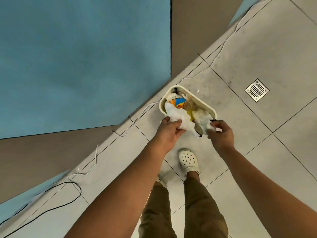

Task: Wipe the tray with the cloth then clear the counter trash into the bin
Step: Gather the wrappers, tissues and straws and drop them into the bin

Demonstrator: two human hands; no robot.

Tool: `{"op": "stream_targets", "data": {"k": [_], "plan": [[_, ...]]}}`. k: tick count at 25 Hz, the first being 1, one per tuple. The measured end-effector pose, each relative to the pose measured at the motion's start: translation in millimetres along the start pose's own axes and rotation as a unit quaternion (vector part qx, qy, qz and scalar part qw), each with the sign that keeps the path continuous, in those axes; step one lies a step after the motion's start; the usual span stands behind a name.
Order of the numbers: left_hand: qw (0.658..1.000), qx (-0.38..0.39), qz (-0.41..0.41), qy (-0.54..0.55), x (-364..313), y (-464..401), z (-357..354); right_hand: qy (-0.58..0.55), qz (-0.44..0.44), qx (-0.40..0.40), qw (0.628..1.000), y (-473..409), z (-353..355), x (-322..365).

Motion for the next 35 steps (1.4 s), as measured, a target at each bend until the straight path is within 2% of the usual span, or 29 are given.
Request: {"op": "stream_targets", "data": {"k": [7,9,11,13,16,19,24,29,32,35], "plan": [[0.986,-0.046,-0.017,-0.161,0.6,-42.8,-14.8,0.028,0.013,-0.024,0.999,-34.1,-7.6,-13.8],[0.978,-0.032,-0.002,-0.207,5.5,-52.4,-22.1,0.036,0.038,-0.034,0.998,-40.0,-10.7,-11.7],[0.956,-0.010,0.039,-0.291,16.0,-58.3,-25.0,0.069,0.058,0.032,0.995,-42.8,-26.9,-13.4],[0.936,-0.030,0.050,-0.346,20.4,-63.0,-14.4,0.153,0.056,0.109,0.981,-43.6,-42.9,-22.9],[0.938,-0.106,0.017,-0.329,17.8,-62.8,16.9,0.173,0.014,0.091,0.981,-46.5,-37.0,-33.1],[0.937,-0.134,0.006,-0.324,18.5,-52.3,44.7,0.184,0.020,0.071,0.980,-40.5,-28.9,-32.5],[0.946,-0.130,-0.024,-0.296,7.5,-27.6,51.8,0.171,0.051,0.088,0.980,-19.5,-29.8,-16.8],[0.951,-0.104,-0.087,-0.277,-17.6,21.2,40.4,0.135,0.106,0.105,0.980,24.0,-34.6,30.6],[0.955,-0.102,-0.118,-0.253,-37.7,72.9,40.8,0.095,0.139,0.130,0.977,68.1,-35.4,68.2],[0.957,-0.098,-0.168,-0.213,-66.4,146.6,38.4,0.076,0.209,0.173,0.959,130.8,-26.5,130.3]]}}
Point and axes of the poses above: each hand's wrist, its own y-axis away from the middle knuckle, its own z-axis out of the back of the hand, x = y × z, the point moved 8 cm from there along -y, towards the middle knuckle, and after that the axes turned 7 degrees about -x, right-handed, at the moved point
